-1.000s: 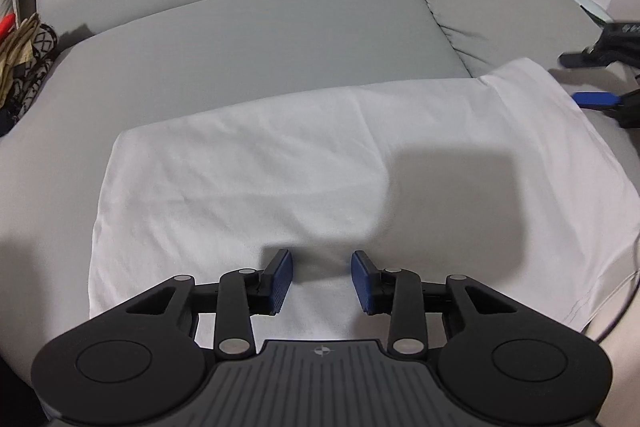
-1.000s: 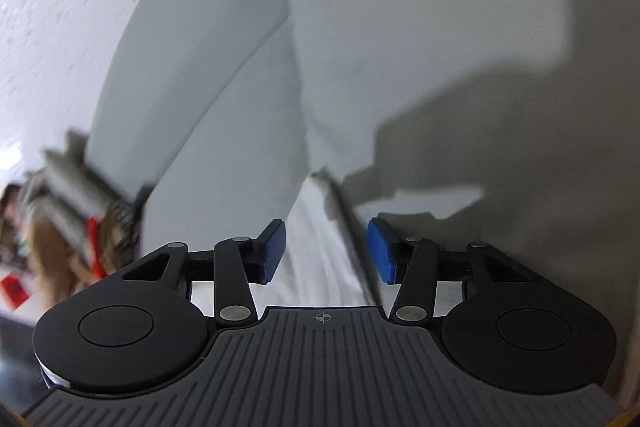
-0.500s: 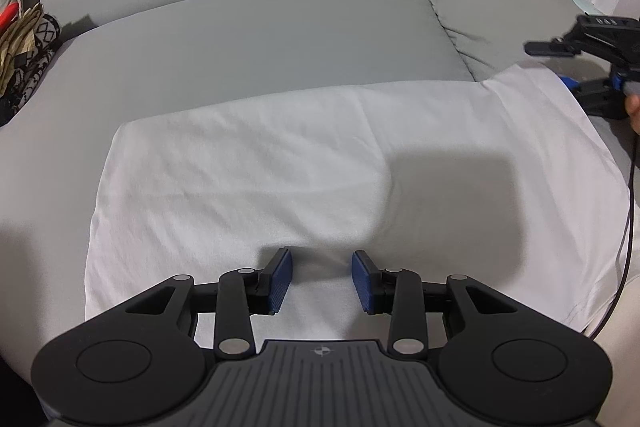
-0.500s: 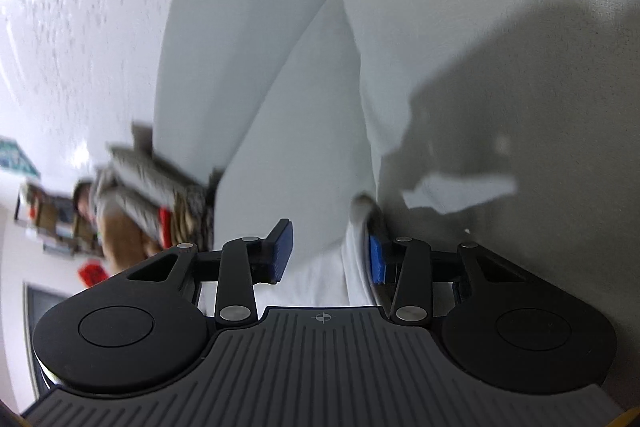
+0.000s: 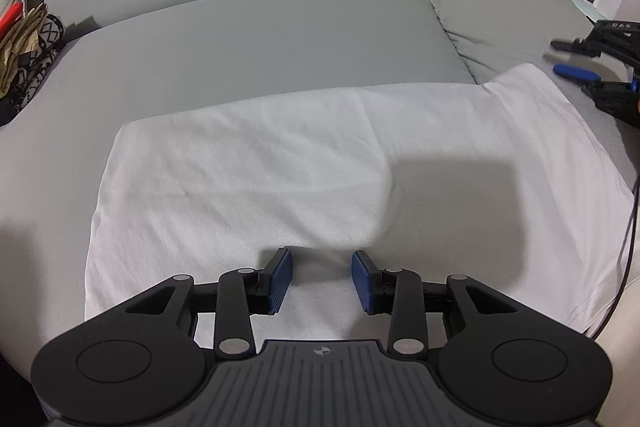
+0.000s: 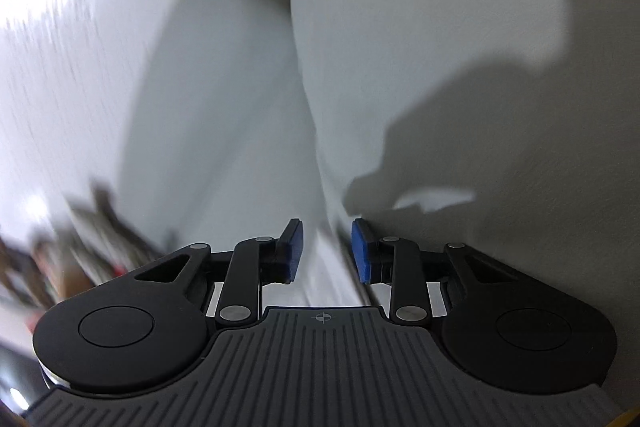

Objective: Fold clothes

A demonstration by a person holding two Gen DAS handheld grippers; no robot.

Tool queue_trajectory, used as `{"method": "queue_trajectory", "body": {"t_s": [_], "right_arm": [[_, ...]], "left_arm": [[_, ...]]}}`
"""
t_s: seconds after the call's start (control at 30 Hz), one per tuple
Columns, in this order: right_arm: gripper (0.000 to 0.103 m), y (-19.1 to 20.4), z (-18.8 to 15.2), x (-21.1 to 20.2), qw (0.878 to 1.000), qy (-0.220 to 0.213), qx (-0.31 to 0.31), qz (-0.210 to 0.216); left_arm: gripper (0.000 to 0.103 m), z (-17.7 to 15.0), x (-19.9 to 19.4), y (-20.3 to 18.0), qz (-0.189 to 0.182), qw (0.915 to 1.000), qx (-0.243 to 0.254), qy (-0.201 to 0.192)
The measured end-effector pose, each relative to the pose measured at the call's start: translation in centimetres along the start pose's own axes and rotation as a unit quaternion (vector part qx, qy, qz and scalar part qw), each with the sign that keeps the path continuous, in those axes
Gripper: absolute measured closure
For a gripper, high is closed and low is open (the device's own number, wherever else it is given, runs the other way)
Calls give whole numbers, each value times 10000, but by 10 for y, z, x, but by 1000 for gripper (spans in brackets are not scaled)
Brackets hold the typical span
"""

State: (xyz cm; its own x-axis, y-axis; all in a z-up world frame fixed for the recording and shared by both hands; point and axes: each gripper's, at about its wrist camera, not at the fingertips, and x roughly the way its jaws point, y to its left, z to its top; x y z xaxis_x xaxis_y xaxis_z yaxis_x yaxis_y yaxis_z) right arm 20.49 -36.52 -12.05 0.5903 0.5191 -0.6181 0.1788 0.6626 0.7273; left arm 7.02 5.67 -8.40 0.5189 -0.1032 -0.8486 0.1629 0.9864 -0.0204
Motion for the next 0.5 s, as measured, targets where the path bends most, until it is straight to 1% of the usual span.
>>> {"method": "queue_trajectory", "body": {"t_s": [0.07,0.13,0.23,0.3,0.4,0.5], "right_arm": [[70,8,0,8,9988,449,-157,-134],[69,7,5,13,9975,706,-82,-51],[69,-8,14,16,9929,1030,261,535],[68,-21,19,17,9868,1202,499,965],[68,-24,20,24,9828,1401,411,1129],[68,-9,17,40,9835,1539,62,951]], "left_arm": [[68,-1,0,0,-5,10000,2,-20],[68,0,0,1,-25,10000,-10,-13],[68,0,-1,1,-53,10000,-41,-2],[68,0,-1,1,-56,10000,-38,-6],[68,0,-2,1,-52,10000,-34,0],[68,0,-2,0,-47,10000,-30,12]]}}
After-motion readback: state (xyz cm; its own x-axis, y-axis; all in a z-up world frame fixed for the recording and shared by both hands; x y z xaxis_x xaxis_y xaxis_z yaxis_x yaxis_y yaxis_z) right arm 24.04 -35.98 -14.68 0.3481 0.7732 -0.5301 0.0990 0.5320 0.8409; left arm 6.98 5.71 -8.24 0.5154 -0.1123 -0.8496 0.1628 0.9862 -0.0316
